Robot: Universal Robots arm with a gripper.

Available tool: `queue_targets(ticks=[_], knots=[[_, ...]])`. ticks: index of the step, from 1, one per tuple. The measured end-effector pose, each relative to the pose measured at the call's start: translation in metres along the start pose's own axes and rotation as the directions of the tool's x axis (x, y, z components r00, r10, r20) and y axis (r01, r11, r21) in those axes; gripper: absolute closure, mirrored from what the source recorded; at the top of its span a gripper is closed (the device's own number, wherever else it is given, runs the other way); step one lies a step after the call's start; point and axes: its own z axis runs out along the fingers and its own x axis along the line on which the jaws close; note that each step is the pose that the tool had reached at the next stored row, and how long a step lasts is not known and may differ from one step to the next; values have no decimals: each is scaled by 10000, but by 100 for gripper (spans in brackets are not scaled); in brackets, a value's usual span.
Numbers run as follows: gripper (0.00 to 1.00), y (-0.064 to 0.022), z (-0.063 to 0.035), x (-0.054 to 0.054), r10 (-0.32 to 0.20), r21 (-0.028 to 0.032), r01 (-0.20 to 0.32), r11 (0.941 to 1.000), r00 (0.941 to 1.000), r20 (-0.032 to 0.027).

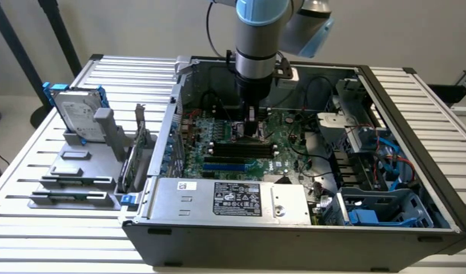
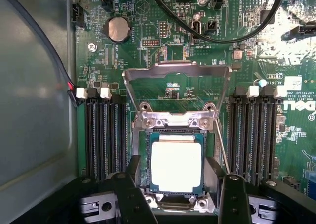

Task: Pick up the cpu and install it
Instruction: 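Place the cpu into insertion slot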

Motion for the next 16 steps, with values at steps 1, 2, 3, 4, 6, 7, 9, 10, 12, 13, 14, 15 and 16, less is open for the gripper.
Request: queue_targets(ticks=[1, 2, 3, 4, 6, 7, 9, 10, 12, 13, 14, 15, 16], knots=[[38, -5, -15, 1, 0, 1, 0, 10000, 10000, -4], [38, -13, -29, 2, 0, 1, 0, 10000, 10000, -11], [38, -24, -43, 3, 0, 1, 0, 10000, 10000, -18], [38, -35, -57, 4, 1, 1, -1, 10000, 10000, -25], [38, -61, -88, 6, 2, 2, -2, 10000, 10000, -37], [38, -75, -103, 7, 2, 1, -2, 10000, 10000, -45], [38, -106, -133, 8, 2, 2, -2, 10000, 10000, -63], [38, -128, -149, 9, 2, 2, -2, 10000, 10000, -74], [38, -175, -173, 10, 3, 4, -3, 10000, 10000, -89], [40, -200, -183, 10, 4, 4, -4, 10000, 10000, -98], [46, -228, -190, 10, 5, 6, -4, 10000, 9999, -108], [53, -254, -197, 9, 4, 10, -4, 10000, 9999, -117], [53, -283, -203, 9, 5, 18, -5, 10000, 9999, -122]])
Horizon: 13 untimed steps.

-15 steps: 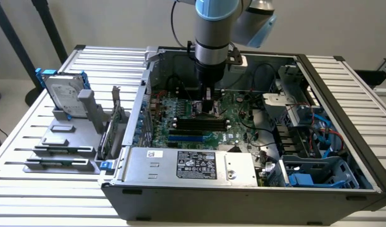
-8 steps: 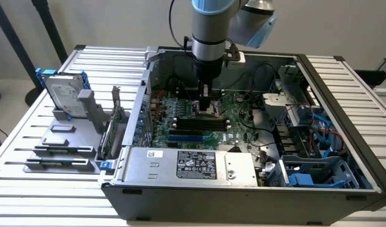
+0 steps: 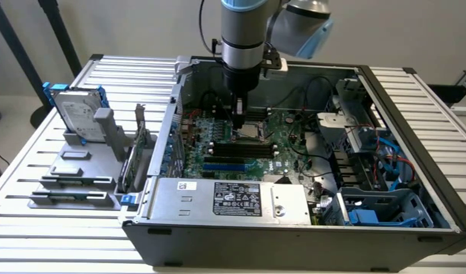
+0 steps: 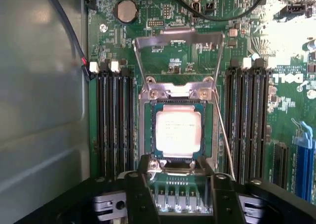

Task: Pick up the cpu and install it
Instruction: 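Place the cpu into insertion slot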

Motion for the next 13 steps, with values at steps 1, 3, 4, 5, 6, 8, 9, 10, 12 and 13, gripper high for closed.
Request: queue_targets(ticks=[1, 3, 4, 5, 6, 8, 9, 10, 12, 13], knots=[[58, -29, -4, 0, 1, 7, -1, 10000, 10000, -5], [64, -86, -10, -1, 3, 21, -3, 10000, 10000, -19], [70, -114, -12, -2, 3, 29, -3, 10000, 10000, -23], [76, -140, -14, -3, 4, 36, -4, 10000, 10000, -26], [82, -159, -15, -4, 5, 41, -5, 10000, 10000, -30], [88, -165, -15, -4, 5, 42, -5, 10000, 10000, -32], [89, -165, -15, -4, 5, 42, -5, 10000, 10000, -31], [89, -165, -15, -4, 5, 42, -5, 10000, 10000, -31], [89, -166, -15, -5, 5, 42, -5, 10000, 10000, -32], [89, -166, -15, -5, 5, 42, -5, 10000, 10000, -32]])
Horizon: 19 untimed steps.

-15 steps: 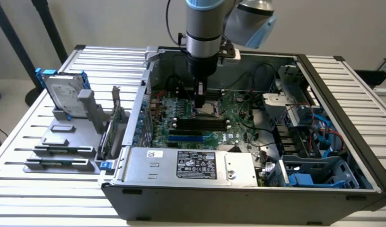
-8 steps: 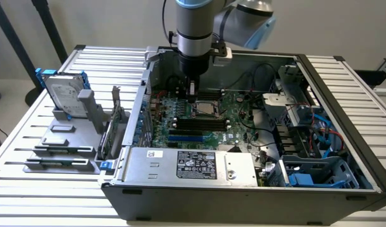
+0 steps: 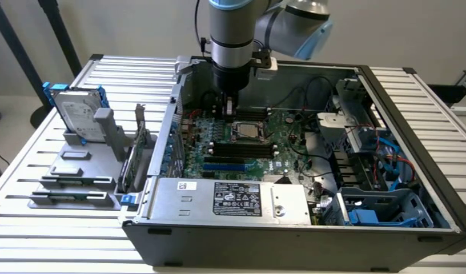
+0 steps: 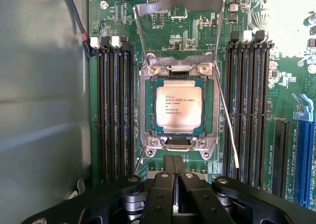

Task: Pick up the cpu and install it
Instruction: 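Close the cpu cover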

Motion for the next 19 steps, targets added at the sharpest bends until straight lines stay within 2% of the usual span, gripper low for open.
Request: queue_targets(ticks=[13, 16, 19], knots=[[89, 4, 0, 0, 0, -1, 0, 10000, 10000, -3], [89, 61, -13, 2, 1, 1, -1, 10000, 10000, -26], [89, 174, -48, -3, 2, 1, -2, 10000, 10000, -78]])
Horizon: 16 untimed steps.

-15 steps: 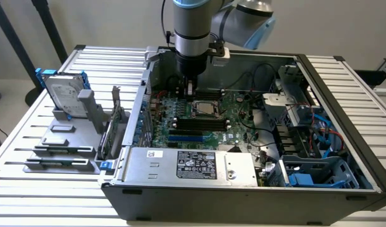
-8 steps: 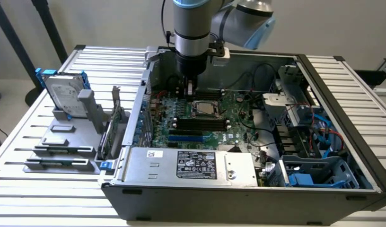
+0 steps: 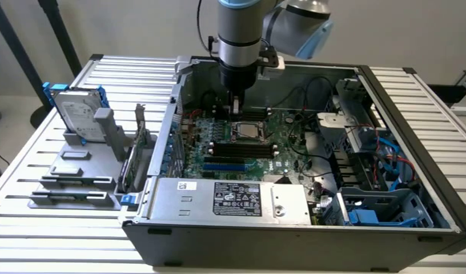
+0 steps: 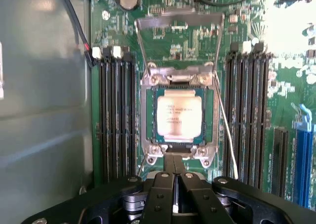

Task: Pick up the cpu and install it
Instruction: 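Close the cpu cover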

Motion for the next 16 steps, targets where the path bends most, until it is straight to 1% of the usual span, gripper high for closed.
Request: queue_targets(ticks=[3, 8, 11, 16], knots=[[89, 131, -58, -12, 1, 2, -1, 10000, 10000, -49], [89, 364, -203, -45, 2, 6, -2, 10000, 9999, -124], [89, 505, -276, -69, 3, 8, -3, 10000, 9999, -157], [89, 733, -364, -106, 5, 12, -5, 10000, 9998, -206]])
